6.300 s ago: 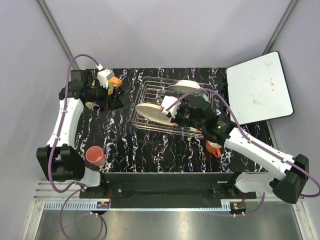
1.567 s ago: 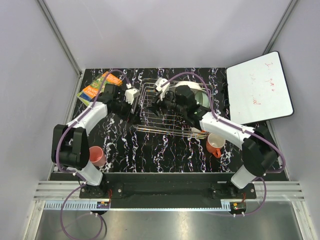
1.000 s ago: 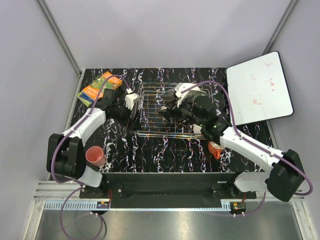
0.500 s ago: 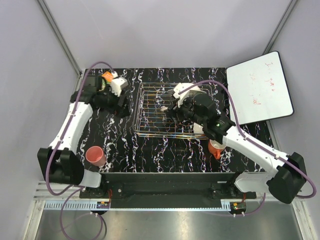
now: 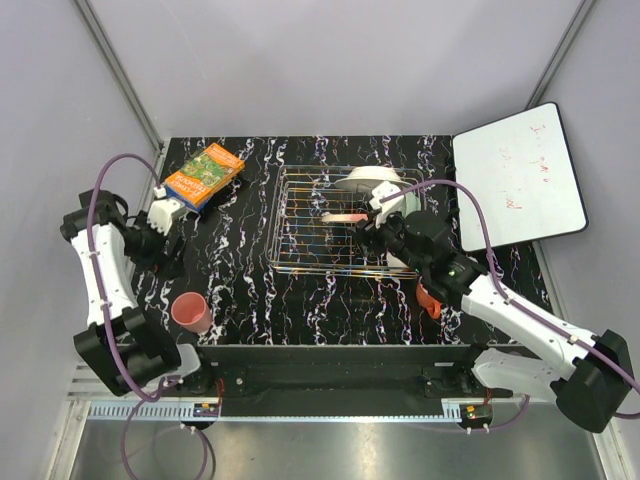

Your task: Load the mixed dishes into the dish rack

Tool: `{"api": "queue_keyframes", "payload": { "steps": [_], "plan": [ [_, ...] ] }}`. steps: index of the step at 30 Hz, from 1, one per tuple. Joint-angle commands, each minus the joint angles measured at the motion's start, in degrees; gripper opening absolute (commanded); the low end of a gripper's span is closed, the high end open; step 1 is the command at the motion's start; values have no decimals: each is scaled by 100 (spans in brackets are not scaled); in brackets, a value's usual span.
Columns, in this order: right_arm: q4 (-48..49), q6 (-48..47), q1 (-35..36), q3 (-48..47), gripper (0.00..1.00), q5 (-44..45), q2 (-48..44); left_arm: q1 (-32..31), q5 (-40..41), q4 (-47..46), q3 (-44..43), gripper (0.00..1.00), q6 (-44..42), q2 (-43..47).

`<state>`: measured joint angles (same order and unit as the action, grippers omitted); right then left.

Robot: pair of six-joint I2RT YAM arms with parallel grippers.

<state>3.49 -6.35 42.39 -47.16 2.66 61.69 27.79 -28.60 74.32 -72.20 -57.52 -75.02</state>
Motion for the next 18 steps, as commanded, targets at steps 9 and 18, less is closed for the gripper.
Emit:
{"api": "queue_keyframes", "payload": {
  "steps": [9,18],
  "plan": [
    [363,380,41,277,61,385,-447,156,452,364,1252,99,-814,146],
    [425,389,41,189,58,455,-360,51,303,-365,1709,99,-691,-284]
  ]
}}
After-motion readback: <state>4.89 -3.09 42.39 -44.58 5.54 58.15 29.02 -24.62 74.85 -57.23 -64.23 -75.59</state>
